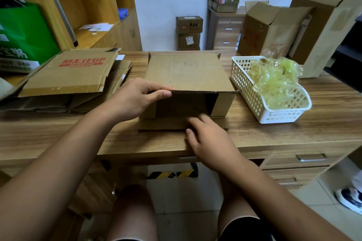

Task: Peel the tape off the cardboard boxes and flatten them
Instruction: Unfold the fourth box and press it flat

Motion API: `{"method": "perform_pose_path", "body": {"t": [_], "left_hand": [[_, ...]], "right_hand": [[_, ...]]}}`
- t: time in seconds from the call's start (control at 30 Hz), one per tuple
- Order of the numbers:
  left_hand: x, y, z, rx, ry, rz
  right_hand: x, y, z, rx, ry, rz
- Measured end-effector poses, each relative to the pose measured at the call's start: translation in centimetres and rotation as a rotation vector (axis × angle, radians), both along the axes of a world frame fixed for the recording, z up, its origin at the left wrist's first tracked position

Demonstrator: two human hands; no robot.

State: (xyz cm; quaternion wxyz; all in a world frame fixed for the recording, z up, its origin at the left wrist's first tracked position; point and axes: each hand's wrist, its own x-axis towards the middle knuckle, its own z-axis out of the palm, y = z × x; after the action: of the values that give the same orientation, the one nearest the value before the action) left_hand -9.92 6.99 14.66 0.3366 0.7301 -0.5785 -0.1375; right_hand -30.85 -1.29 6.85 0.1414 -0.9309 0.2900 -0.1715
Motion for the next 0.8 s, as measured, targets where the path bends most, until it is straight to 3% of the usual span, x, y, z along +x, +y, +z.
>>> {"method": "perform_pose_path", "body": {"t": [0.17, 0.33, 0.47, 0.57, 0.8], "left_hand": [[0.2, 0.0, -0.2, -0.012, 0.014, -0.013], [0.2, -0.5, -0.6, -0.034, 0.043, -0.029], [0.4, -0.4, -0.7, -0.040, 0.023, -0.027], [0.6, -0.4, -0.9, -0.047, 0.024, -0.022], [0.1, -0.3, -1.9, -0.093, 0.012, -0.013]], "right_hand": [[3.7, 0.2, 0.8, 0.244, -0.044, 0.078], [6.9, 0.4, 1.8, 0.717, -0.222, 0.156], [7.7, 1.0, 1.9, 0.937, -0.331, 0.155], [7.3, 1.4, 1.8, 0.956, -0.324, 0.230], [7.2, 2.6, 1.9, 0.784, -0.193, 0.344]]}}
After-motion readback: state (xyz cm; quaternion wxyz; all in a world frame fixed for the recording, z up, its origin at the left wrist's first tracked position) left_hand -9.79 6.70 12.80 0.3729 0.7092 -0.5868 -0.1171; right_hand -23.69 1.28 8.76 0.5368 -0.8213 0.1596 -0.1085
